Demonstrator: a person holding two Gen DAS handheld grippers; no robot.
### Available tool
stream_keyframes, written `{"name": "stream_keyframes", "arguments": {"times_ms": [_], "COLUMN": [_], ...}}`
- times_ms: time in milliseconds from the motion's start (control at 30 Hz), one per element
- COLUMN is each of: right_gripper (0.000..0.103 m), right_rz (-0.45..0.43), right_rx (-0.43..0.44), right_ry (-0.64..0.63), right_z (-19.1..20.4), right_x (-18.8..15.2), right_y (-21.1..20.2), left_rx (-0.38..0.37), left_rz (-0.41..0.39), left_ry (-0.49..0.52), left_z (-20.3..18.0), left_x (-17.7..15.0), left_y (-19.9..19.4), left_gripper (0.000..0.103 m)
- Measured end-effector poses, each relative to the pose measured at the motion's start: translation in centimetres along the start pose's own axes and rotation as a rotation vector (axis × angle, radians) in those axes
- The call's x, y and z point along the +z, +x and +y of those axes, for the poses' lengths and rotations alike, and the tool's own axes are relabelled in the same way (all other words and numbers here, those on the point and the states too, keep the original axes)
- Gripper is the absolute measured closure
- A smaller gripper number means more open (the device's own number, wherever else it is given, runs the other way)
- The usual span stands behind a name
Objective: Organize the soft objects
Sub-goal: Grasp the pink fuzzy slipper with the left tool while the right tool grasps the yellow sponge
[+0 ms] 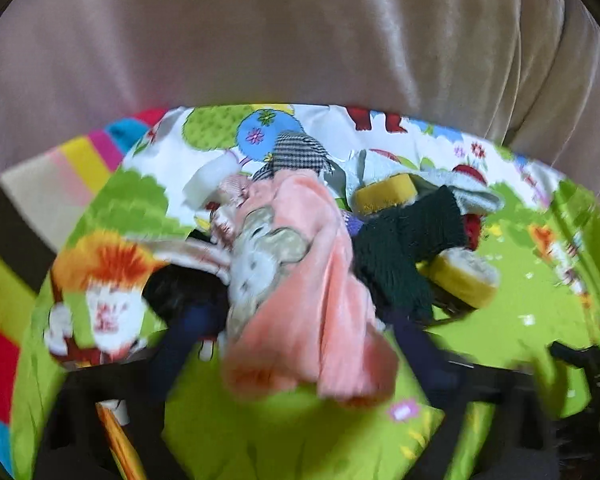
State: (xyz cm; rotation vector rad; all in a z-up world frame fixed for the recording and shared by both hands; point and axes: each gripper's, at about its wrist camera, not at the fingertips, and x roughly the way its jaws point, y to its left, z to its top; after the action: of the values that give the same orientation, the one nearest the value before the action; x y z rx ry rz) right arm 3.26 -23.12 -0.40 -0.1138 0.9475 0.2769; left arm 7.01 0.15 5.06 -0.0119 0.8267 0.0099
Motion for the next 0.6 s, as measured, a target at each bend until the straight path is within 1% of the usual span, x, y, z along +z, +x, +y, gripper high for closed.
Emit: {"name": "stream_keyframes", "arguments": {"times_ms": [33,67,100,167,200,233,267,300,333,367,400,433,467,500,567,600], "right_gripper": [0.0,0.0,0.0,0.0,0.0,0.0,0.0,0.0,0.0,0.0,0.0,0.0,0.0,0.0,0.0,0.0], "right_rz": [0.0,0.0,0.0,0.0,0.0,0.0,0.0,0.0,0.0,0.0,0.0,0.0,0.0,0.0,0.0,0.0], "right_rx": [0.0,-0.001,-0.001,0.0,0.0,0.0,0.0,-0.001,0.0,0.0,0.0,-0.001,0.0,0.0,-0.001,0.0], "right_ry": [0.0,0.0,0.0,0.0,0.0,0.0,0.0,0.0,0.0,0.0,0.0,0.0,0.0,0.0,0.0,0.0], "right_z": [0.0,0.0,0.0,0.0,0.0,0.0,0.0,0.0,0.0,0.0,0.0,0.0,0.0,0.0,0.0,0.0], "right_x": [0.0,0.0,0.0,0.0,0.0,0.0,0.0,0.0,0.0,0.0,0.0,0.0,0.0,0.0,0.0,0.0], "right_y": [0.0,0.0,0.0,0.0,0.0,0.0,0.0,0.0,0.0,0.0,0.0,0.0,0.0,0.0,0.0,0.0], "left_rx": [-0.001,-0.023,-0.059,-0.061,-0.085,-0.11,-0.124,-0.13,-0.135,-0.132,-0.112,-0.087,-0.068,-0.045,-0.026,-0.025], "left_rz": [0.024,0.019,-0.039,-0.101,-0.152,-0.184,-0.207,-0.232,-0.246,-0.257,-0.262,-0.253,-0.234,-0.203,-0.17,-0.158], "left_ry": [0.004,-0.019,-0.071,-0.103,-0.128,-0.143,-0.15,-0.138,-0.119,-0.094,-0.076,-0.059,-0.041,-0.037,-0.054,-0.058], "left_z": [0.0,0.2,0.7,1.3,2.1,2.6,3.1,3.6,4.0,4.6,5.0,5.3,5.5,5.8,6.1,6.3], "left_x": [0.0,-0.2,-0.9,-2.1,-3.3,-4.2,-5.2,-6.3,-7.1,-8.0,-8.3,-8.7,-9.0,-9.3,-9.8,-10.1], "left_y": [0.3,0.0,-1.8,-4.6,-7.3,-9.2,-11.0,-13.4,-14.7,-16.0,-16.6,-16.7,-16.4,-15.6,-14.1,-13.2], "left_gripper": [0.095,0.094,0.094,0.094,0.094,0.094,0.094,0.094,0.093,0.091,0.091,0.085,0.071,0.049,0.024,0.023]}}
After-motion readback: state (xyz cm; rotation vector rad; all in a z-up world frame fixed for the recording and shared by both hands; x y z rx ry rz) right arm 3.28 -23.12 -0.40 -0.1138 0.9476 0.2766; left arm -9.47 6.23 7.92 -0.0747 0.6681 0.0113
